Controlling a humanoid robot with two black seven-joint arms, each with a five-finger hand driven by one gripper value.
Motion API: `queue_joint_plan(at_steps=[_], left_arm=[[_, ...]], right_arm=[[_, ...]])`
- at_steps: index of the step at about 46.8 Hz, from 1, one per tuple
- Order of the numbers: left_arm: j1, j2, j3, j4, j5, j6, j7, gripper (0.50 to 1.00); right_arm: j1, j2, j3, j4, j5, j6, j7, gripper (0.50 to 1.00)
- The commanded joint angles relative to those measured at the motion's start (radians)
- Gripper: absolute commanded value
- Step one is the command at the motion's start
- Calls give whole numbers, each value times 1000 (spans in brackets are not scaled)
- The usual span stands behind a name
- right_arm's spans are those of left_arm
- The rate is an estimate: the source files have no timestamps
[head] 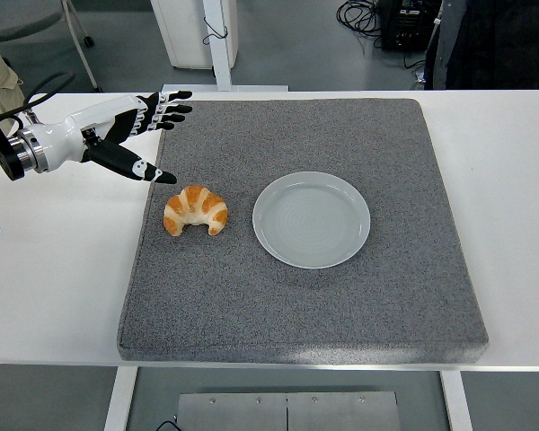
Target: Place the bread on the plate
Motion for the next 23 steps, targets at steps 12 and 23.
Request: queue_joint_plan(at_steps=[12,23], left_arm=[[52,3,14,-64,205,65,-59,995],[95,-1,17,-66,279,67,-54,995]], right_arm=[[-1,0,0,0,0,0,0,1000],[-1,0,0,0,0,0,0,1000]])
